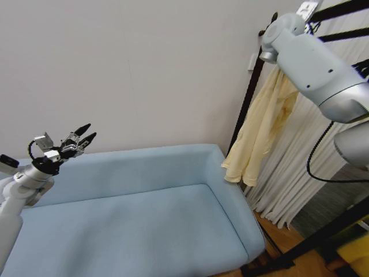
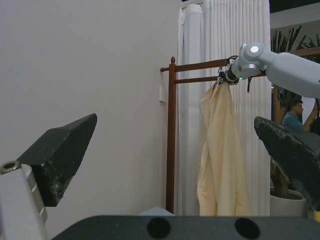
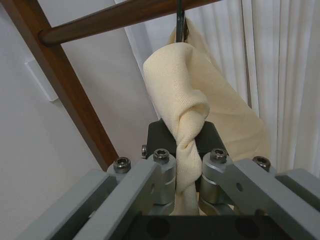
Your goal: Pick up the clothes from the sofa and hang them on the clothes hanger.
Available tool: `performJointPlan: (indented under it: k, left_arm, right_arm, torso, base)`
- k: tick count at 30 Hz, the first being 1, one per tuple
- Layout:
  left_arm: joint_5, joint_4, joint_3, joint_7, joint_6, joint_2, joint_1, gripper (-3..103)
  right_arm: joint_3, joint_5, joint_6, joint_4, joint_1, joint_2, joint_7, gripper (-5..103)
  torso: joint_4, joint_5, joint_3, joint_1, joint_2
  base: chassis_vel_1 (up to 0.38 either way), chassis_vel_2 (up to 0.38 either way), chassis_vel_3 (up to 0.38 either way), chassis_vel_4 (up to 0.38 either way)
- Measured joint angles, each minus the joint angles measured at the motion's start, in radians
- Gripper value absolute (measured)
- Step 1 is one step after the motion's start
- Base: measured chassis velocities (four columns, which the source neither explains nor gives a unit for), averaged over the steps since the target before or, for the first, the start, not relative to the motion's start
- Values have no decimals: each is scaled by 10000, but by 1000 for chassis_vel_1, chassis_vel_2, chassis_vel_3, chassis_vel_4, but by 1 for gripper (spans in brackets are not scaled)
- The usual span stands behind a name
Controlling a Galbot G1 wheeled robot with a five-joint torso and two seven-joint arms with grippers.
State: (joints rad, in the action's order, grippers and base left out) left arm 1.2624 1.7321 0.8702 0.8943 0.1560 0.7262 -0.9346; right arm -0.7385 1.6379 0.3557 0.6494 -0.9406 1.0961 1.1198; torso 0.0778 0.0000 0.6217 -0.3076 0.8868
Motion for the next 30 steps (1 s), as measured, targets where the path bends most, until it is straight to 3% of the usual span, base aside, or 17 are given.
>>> performJointPlan:
  k: [20, 30]
  left_arm:
    - [18, -73, 3, 448, -29, 73, -191, 100]
    - [-35, -114, -29, 571, -41, 188, -212, 100]
  right_arm:
    - [-177, -31, 68, 66, 223, -621, -327, 4]
    - [-68, -250, 68, -515, 81, -482, -698, 4]
  torso:
    - [0, 0, 0, 0, 0]
    - [1, -1, 0, 0, 0]
  base:
    - [0, 0, 0, 0]
    - [0, 0, 0, 0]
